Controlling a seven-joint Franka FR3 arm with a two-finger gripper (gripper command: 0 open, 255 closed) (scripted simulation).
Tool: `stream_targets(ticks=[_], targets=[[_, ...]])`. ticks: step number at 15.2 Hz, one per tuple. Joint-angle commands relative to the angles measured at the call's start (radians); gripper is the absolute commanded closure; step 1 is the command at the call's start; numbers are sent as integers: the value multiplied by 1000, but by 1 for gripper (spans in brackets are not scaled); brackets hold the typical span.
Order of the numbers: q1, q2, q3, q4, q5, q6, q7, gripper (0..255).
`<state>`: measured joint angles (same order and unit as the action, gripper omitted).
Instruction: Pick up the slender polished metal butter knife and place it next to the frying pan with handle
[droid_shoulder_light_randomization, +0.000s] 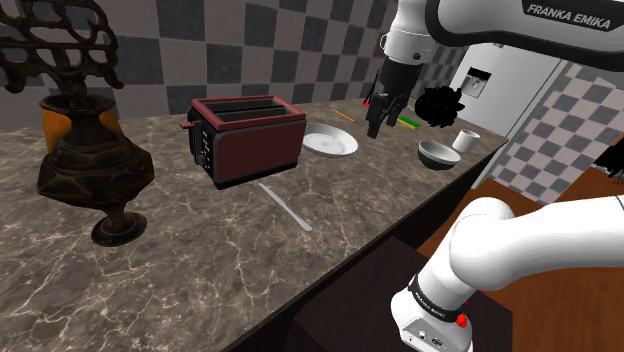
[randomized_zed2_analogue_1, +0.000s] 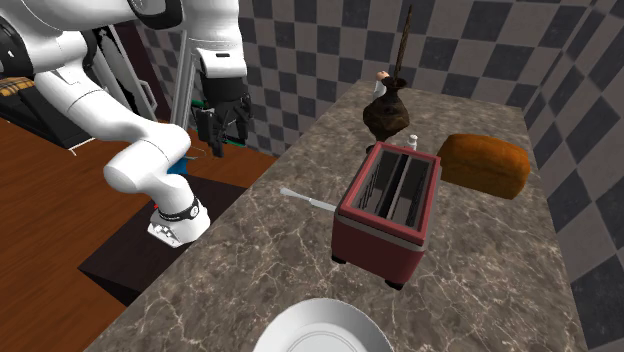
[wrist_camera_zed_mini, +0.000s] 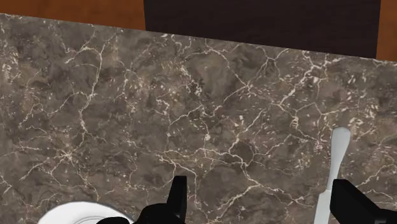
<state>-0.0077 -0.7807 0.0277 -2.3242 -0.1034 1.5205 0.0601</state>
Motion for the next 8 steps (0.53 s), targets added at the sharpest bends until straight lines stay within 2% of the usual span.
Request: stream_targets(ticks=[1, 8], targets=[[0, 0, 0, 0, 0, 0, 0, 0], [22, 85, 58, -135, 55, 246, 103, 0]])
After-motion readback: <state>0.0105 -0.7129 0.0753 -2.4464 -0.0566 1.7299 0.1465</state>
